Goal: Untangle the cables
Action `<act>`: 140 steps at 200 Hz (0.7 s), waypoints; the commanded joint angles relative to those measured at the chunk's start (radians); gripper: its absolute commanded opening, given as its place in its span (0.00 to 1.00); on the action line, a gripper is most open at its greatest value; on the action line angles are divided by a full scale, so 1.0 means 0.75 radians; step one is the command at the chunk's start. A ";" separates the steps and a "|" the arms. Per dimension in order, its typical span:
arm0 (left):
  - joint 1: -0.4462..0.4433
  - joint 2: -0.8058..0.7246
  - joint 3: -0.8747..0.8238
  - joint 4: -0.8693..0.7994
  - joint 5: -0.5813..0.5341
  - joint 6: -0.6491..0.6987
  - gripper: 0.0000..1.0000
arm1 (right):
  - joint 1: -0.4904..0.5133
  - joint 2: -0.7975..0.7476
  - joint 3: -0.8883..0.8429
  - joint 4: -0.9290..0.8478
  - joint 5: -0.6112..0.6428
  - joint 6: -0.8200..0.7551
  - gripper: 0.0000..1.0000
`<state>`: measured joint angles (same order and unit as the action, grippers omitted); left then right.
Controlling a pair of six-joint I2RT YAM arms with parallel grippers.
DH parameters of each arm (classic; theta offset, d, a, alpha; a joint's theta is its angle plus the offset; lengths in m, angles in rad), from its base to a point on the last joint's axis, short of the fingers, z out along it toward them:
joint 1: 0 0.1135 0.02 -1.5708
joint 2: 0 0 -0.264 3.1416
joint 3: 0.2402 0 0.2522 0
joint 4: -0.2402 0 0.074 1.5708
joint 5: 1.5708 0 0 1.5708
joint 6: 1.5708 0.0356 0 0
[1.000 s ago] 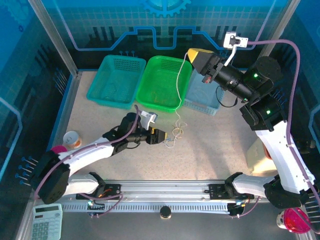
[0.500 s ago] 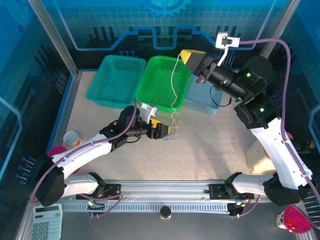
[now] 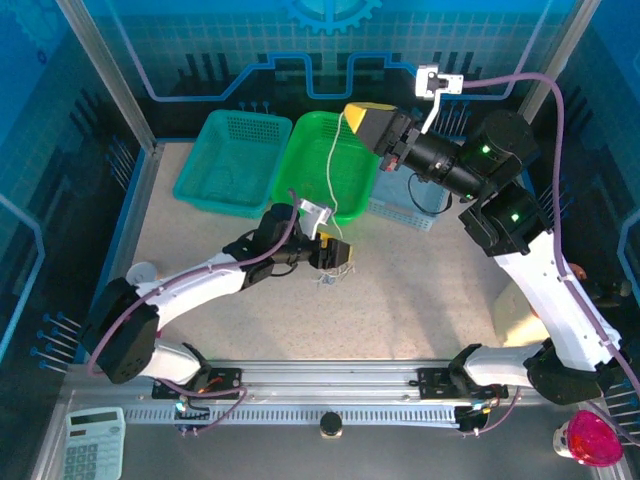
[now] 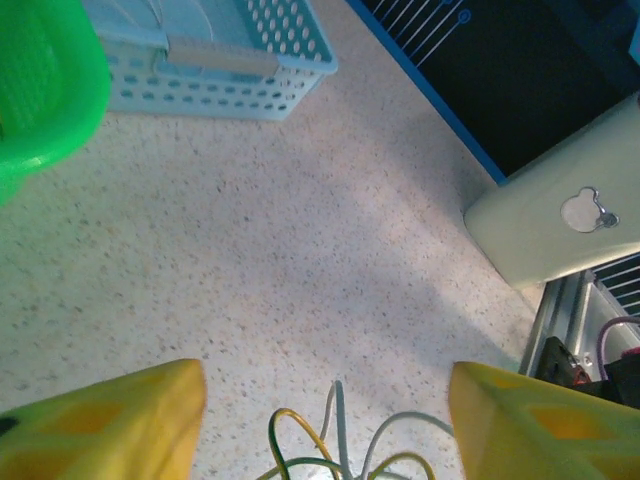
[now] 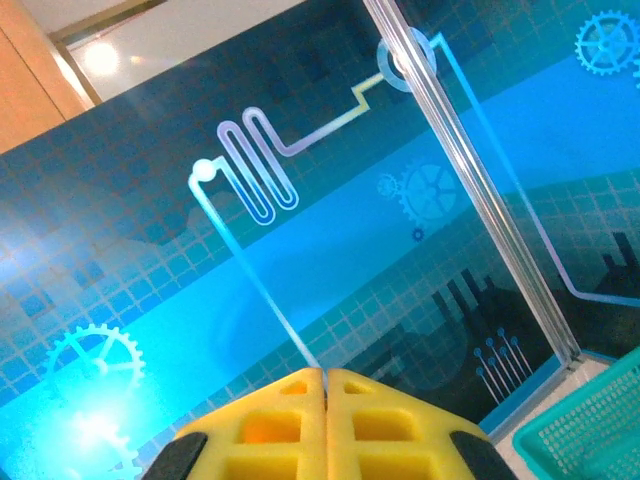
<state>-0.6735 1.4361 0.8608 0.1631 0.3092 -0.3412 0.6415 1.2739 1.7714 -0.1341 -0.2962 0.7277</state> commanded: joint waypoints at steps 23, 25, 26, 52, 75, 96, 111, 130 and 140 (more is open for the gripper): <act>-0.031 0.027 -0.141 0.119 0.038 -0.023 0.38 | 0.009 0.032 0.178 -0.026 0.045 -0.090 0.00; -0.031 0.027 -0.150 0.121 0.038 -0.025 0.36 | 0.007 0.035 0.188 -0.030 0.048 -0.096 0.00; -0.031 0.028 -0.155 0.122 0.038 -0.027 0.35 | 0.006 0.035 0.192 -0.032 0.050 -0.098 0.00; -0.032 0.028 -0.259 0.158 0.040 -0.046 0.26 | -0.027 0.065 0.292 -0.080 0.086 -0.140 0.00; -0.032 0.019 -0.324 0.164 0.030 -0.059 0.34 | -0.093 0.082 0.335 -0.087 0.088 -0.118 0.00; -0.032 0.000 -0.369 0.168 0.010 -0.064 0.39 | -0.153 0.087 0.340 -0.078 0.078 -0.084 0.00; -0.031 -0.012 -0.386 0.170 0.001 -0.069 0.39 | -0.192 0.089 0.336 -0.068 0.074 -0.062 0.00; -0.032 -0.018 -0.399 0.174 -0.003 -0.073 0.39 | -0.235 0.093 0.335 -0.054 0.068 -0.034 0.00; -0.031 -0.020 -0.403 0.174 -0.005 -0.075 0.39 | -0.260 0.097 0.336 -0.048 0.065 -0.020 0.00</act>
<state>-0.6914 1.4464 0.5762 0.2749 0.3176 -0.3912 0.4877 1.3407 2.0018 -0.2024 -0.2470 0.6750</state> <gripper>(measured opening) 0.393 0.063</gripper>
